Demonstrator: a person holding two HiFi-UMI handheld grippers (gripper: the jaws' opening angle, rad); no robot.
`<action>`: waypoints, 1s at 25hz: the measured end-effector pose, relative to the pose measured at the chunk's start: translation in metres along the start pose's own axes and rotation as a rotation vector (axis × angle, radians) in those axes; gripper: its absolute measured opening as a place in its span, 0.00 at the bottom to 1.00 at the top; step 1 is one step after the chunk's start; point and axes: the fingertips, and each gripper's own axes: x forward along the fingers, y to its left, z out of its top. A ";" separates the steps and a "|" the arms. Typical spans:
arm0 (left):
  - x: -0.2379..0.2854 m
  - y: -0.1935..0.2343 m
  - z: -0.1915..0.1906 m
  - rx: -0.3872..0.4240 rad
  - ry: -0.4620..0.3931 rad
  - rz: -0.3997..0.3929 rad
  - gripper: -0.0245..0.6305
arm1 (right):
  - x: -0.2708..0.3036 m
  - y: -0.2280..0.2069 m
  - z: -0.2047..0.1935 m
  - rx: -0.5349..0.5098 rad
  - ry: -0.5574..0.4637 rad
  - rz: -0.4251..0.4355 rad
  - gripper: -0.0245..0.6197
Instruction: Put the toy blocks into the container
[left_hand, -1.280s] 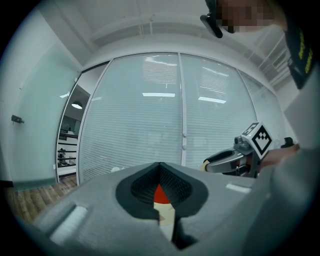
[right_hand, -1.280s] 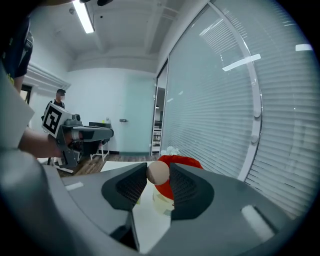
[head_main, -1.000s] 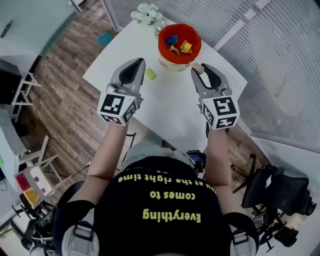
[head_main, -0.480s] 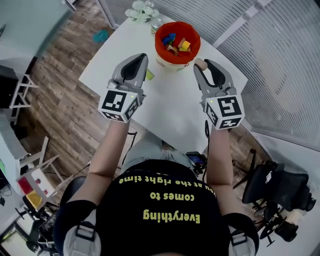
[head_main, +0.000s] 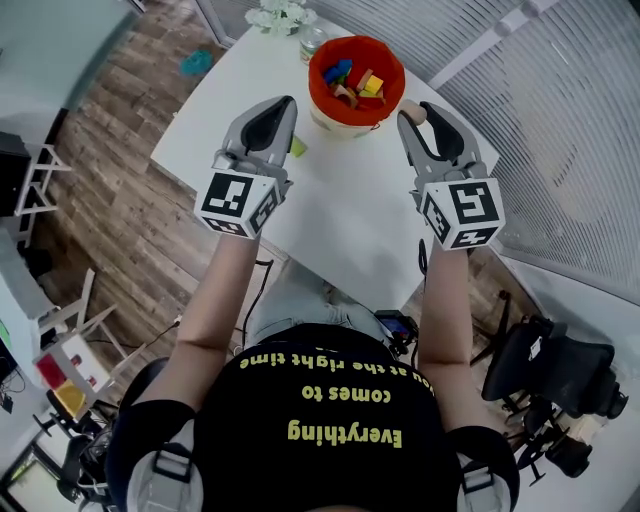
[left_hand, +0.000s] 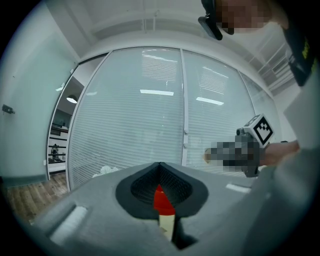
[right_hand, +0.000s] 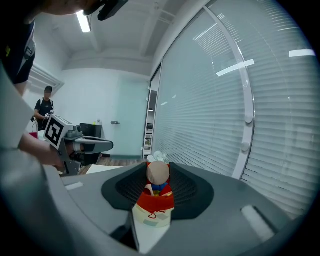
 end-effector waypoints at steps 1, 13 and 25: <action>0.001 0.002 -0.002 -0.002 0.003 0.003 0.04 | 0.002 -0.001 0.000 -0.001 0.001 0.002 0.27; 0.014 0.011 -0.014 -0.010 0.021 -0.006 0.04 | 0.043 0.005 -0.002 -0.026 0.042 0.068 0.26; 0.019 0.023 -0.039 -0.062 0.044 0.008 0.04 | 0.094 0.000 -0.035 -0.048 0.144 0.112 0.26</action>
